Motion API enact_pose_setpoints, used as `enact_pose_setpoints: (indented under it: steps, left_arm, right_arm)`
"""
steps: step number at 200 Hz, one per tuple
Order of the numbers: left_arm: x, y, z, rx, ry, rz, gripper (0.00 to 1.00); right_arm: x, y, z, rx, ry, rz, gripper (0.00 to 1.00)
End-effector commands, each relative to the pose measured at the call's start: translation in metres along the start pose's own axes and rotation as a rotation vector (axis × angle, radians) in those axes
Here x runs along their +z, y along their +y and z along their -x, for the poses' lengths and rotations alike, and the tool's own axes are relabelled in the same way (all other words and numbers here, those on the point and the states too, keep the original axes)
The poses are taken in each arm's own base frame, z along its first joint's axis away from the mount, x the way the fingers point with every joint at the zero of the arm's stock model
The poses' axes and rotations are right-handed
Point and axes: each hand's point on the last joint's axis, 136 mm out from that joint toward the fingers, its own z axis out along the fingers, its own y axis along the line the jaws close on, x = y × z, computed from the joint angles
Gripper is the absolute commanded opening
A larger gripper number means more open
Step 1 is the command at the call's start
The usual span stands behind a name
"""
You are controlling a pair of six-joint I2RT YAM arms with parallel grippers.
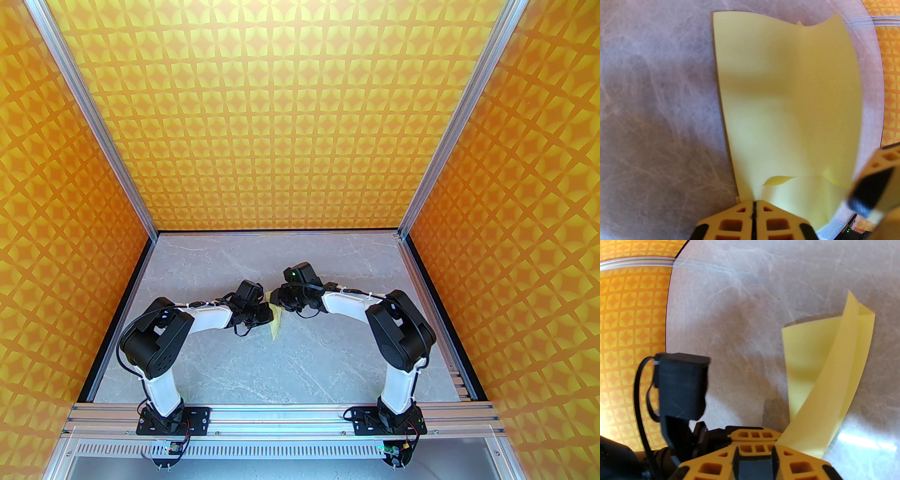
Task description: Fold a paper plane with a square sheet of paper (fold left side to right side)
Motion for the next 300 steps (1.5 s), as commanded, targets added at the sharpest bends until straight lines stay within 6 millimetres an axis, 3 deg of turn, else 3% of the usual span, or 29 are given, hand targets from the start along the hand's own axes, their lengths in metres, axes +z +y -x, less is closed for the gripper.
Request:
enact_pose_setpoints:
  steps: [1,47,88,115,151,213,249,300]
  left_arm:
    - [0.000,0.016,-0.013,-0.002,0.033,0.074,0.07]
    - [0.000,0.016,-0.013,-0.006,0.031,0.073,0.07]
    - [0.001,0.017,-0.013,-0.007,0.033,0.073,0.07]
    - [0.000,0.014,-0.012,-0.002,0.028,0.062,0.08]
    - [-0.010,0.000,-0.004,0.014,-0.012,0.013,0.09]
    - [-0.033,-0.025,0.009,0.035,-0.100,-0.089,0.17]
    - [-0.028,-0.039,0.007,0.036,-0.099,-0.186,0.26]
    - [-0.018,-0.043,0.006,0.031,-0.089,-0.234,0.27]
  right_arm:
    - [0.007,-0.004,-0.002,0.027,0.007,0.021,0.29]
    - [0.009,-0.014,-0.004,0.025,0.005,0.000,0.29]
    - [-0.005,-0.020,0.003,-0.015,-0.039,-0.063,0.29]
    - [-0.004,-0.023,0.002,-0.021,-0.030,-0.055,0.29]
    - [0.001,-0.017,0.005,-0.020,-0.041,-0.001,0.24]
    - [0.008,-0.015,0.006,-0.009,-0.030,0.024,0.24]
    - [0.011,-0.016,0.005,-0.004,-0.024,0.025,0.24]
    - [0.011,-0.018,0.005,0.000,-0.024,0.021,0.25]
